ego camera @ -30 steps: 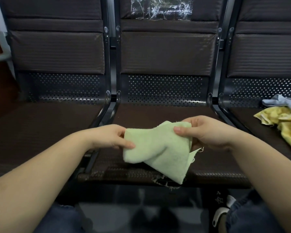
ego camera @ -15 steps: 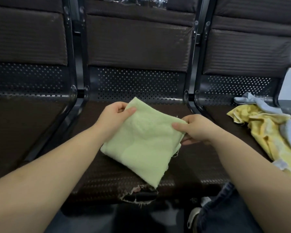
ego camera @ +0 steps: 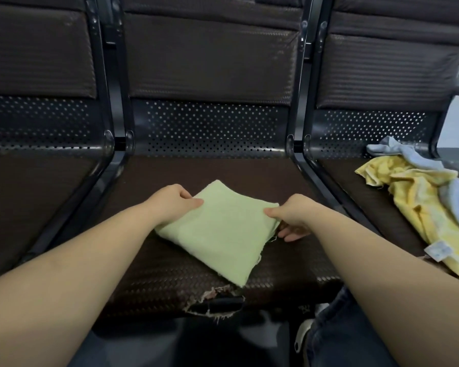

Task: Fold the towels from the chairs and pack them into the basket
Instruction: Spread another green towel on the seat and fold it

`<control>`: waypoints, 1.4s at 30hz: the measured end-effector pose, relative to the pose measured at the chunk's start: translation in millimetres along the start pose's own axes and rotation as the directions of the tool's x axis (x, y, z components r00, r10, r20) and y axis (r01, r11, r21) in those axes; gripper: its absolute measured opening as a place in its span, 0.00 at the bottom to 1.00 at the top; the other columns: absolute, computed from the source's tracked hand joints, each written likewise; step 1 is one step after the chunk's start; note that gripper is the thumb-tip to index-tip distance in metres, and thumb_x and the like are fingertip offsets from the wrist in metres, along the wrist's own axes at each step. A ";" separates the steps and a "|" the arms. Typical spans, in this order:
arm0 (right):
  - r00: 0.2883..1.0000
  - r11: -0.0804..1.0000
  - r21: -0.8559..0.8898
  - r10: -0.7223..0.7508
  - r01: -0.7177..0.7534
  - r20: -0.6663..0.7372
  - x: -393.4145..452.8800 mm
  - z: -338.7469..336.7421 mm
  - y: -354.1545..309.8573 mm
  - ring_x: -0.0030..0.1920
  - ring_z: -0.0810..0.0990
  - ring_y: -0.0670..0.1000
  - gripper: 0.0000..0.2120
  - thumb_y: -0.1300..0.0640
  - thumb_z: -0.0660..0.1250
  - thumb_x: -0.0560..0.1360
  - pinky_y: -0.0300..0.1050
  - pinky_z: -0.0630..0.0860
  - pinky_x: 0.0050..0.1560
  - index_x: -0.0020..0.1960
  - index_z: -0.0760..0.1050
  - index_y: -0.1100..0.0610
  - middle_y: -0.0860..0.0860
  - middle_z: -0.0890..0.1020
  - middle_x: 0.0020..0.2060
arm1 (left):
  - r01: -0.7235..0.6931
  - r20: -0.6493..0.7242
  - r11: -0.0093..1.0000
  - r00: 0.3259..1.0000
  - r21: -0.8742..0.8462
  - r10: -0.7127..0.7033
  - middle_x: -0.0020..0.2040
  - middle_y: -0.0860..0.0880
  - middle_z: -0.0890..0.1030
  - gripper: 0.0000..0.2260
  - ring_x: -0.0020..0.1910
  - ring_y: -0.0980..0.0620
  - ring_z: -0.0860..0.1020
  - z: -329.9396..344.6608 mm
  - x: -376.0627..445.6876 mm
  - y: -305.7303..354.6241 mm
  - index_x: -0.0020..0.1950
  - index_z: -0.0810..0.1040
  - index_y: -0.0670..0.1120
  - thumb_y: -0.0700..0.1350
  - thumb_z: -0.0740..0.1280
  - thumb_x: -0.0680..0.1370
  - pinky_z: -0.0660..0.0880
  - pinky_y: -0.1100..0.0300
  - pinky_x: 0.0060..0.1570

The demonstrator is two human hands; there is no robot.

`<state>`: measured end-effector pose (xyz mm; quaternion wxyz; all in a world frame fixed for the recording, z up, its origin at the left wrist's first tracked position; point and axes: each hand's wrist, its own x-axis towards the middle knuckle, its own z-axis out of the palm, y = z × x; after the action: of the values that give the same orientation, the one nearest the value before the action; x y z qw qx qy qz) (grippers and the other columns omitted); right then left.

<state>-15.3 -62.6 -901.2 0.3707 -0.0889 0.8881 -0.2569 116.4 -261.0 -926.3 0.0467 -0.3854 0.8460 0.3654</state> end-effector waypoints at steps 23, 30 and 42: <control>0.977 0.957 0.225 -0.202 0.184 0.060 -78.0 109.3 -29.7 0.50 0.81 0.55 0.20 0.48 0.70 0.73 0.46 0.77 0.51 0.57 0.75 0.62 0.53 0.82 0.49 | 0.253 0.126 0.777 0.967 -0.576 -0.222 0.51 0.44 0.83 0.13 0.48 0.48 0.81 -44.6 -131.0 -90.7 0.55 0.79 0.40 0.49 0.63 0.81 0.77 0.57 0.44; 0.948 0.909 0.322 -0.306 0.265 0.084 -85.7 101.1 -20.5 0.53 0.80 0.55 0.29 0.63 0.67 0.75 0.52 0.78 0.56 0.73 0.62 0.51 0.51 0.77 0.56 | 0.155 0.137 0.841 0.986 -0.518 -0.097 0.66 0.46 0.74 0.28 0.57 0.48 0.78 -51.9 -130.2 -90.0 0.76 0.60 0.55 0.37 0.63 0.79 0.75 0.57 0.51; 0.914 0.893 0.289 -0.389 0.343 0.114 -100.2 60.8 -6.1 0.56 0.80 0.54 0.26 0.69 0.66 0.75 0.47 0.77 0.57 0.70 0.70 0.53 0.53 0.78 0.60 | 0.115 0.263 0.855 0.965 -0.505 0.025 0.69 0.51 0.71 0.28 0.64 0.49 0.72 -49.9 -144.0 -64.0 0.72 0.69 0.52 0.31 0.59 0.74 0.71 0.55 0.60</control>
<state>98.4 -56.6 -872.7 0.3979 -0.2264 0.7785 -0.4294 271.0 -232.6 -875.3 0.0607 -0.3523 0.6942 0.6247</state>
